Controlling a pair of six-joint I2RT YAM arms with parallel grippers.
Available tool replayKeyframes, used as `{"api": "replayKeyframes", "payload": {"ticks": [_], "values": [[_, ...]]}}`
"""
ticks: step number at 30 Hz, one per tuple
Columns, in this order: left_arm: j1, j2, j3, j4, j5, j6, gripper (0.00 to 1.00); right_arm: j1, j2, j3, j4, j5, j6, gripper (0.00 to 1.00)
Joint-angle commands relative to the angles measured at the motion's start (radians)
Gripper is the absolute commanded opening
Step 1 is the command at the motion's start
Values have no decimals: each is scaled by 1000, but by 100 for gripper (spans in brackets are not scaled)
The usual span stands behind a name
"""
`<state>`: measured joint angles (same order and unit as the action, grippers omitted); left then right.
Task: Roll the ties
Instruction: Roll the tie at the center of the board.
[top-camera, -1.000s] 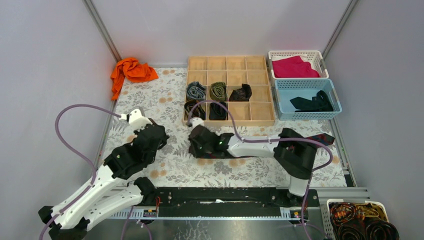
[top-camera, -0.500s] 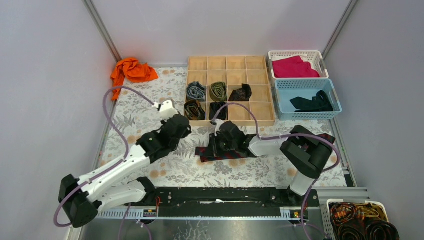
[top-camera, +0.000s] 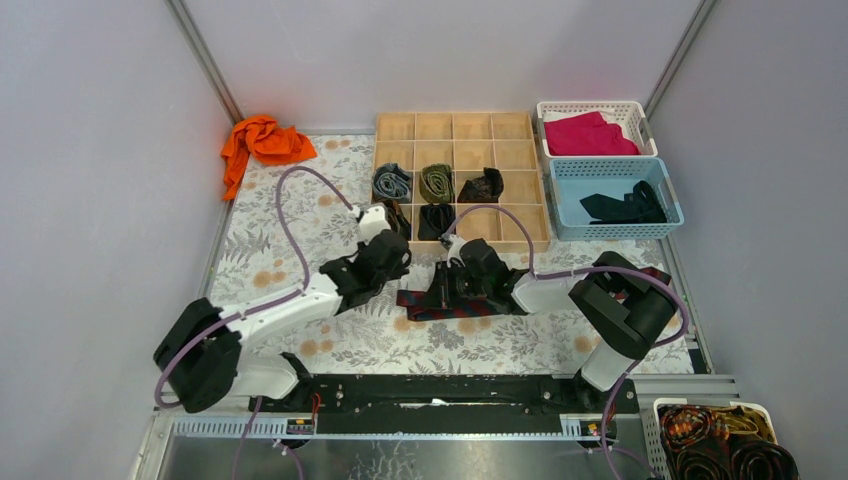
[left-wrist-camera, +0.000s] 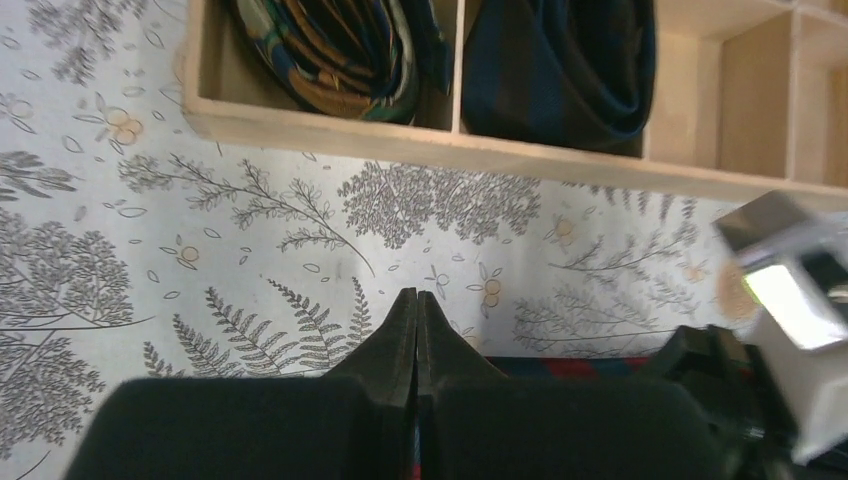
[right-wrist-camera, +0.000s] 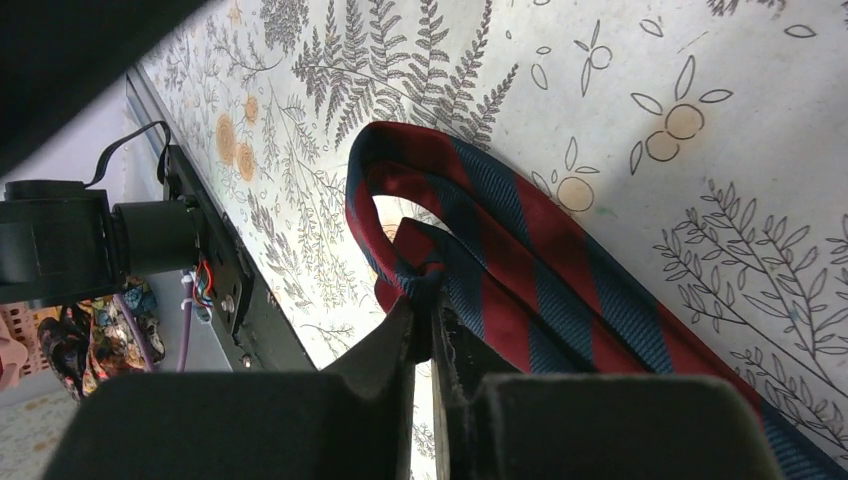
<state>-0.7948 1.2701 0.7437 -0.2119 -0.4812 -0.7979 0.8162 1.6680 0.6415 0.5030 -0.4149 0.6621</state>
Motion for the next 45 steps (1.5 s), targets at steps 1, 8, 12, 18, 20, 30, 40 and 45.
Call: {"api": "replayKeyframes", "payload": {"ticks": [1,8,12,18,20,30,40,45], "values": [[0,86,-41,140,46,30,0,-17,8,-15,48,-22,7,6],[0,232,-45,209,50,47,0,-19,16,-34,34,-25,6,6],[0,329,-21,249,40,62,0,-19,18,-39,26,-16,-3,7],[-2,410,-24,234,80,35,0,-18,33,-23,20,-24,-7,7],[-4,390,-56,224,88,17,0,-19,38,-18,20,-27,-7,7],[-107,279,-200,55,58,-115,0,-18,30,25,1,-41,-9,8],[-251,187,-266,-79,99,-272,0,-20,-23,35,-48,-102,1,9],[-300,151,-318,-94,117,-356,0,-16,-50,17,-75,-162,11,13]]}}
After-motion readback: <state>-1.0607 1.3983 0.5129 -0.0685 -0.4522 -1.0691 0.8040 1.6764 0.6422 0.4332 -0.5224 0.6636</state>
